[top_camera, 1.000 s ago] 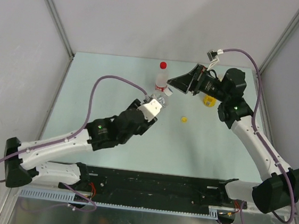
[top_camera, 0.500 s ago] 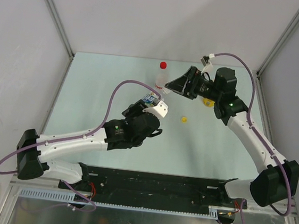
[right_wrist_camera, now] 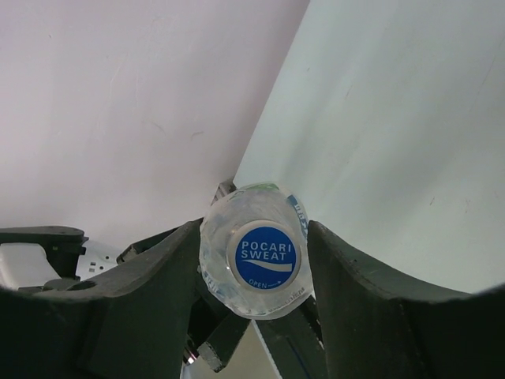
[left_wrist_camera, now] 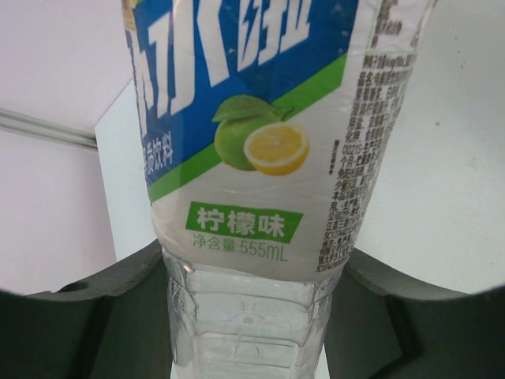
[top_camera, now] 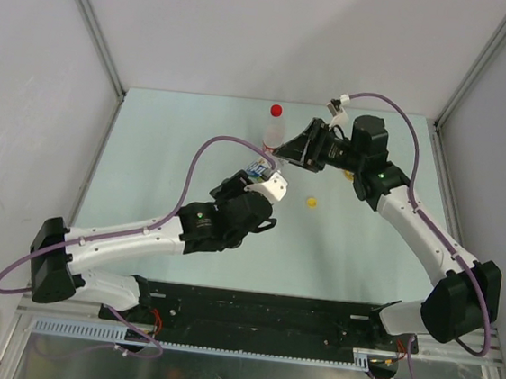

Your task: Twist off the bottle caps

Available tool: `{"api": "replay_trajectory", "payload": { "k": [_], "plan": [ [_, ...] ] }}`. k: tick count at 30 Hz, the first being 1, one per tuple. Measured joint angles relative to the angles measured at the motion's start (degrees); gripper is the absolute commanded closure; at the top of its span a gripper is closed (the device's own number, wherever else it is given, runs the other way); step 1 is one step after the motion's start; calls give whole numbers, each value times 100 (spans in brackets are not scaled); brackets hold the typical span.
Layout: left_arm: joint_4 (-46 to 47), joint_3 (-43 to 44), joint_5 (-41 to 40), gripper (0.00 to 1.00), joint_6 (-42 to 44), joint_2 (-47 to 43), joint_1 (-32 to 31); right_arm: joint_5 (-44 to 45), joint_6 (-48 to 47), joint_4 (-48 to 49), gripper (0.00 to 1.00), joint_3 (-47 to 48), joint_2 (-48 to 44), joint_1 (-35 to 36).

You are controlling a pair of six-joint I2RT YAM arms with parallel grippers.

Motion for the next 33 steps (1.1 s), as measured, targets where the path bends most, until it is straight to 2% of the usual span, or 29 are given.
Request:
{"api": "replay_trajectory", "payload": {
  "k": [4, 14, 17, 21, 23, 29, 33],
  "plan": [
    [-2, 0, 61, 75, -11, 4, 0, 0, 11, 31, 47, 0, 0, 4],
    [-9, 17, 199, 74, -66, 7, 2, 210, -7, -94, 49, 0, -76, 72],
    [-24, 59, 254, 74, -105, 22, 9, 413, -37, -197, 46, 0, -168, 118],
    [9, 76, 345, 74, -155, 39, 24, 601, -44, -315, 34, 0, -304, 155],
    [20, 76, 413, 74, -179, 39, 33, 610, -33, -337, 32, 0, -348, 157],
    [92, 76, 514, 75, -249, 39, 63, 704, 9, -372, 41, 0, -422, 157],
    [118, 76, 595, 75, -289, 39, 83, 839, 11, -476, 44, 0, -459, 157]
  ]
}}
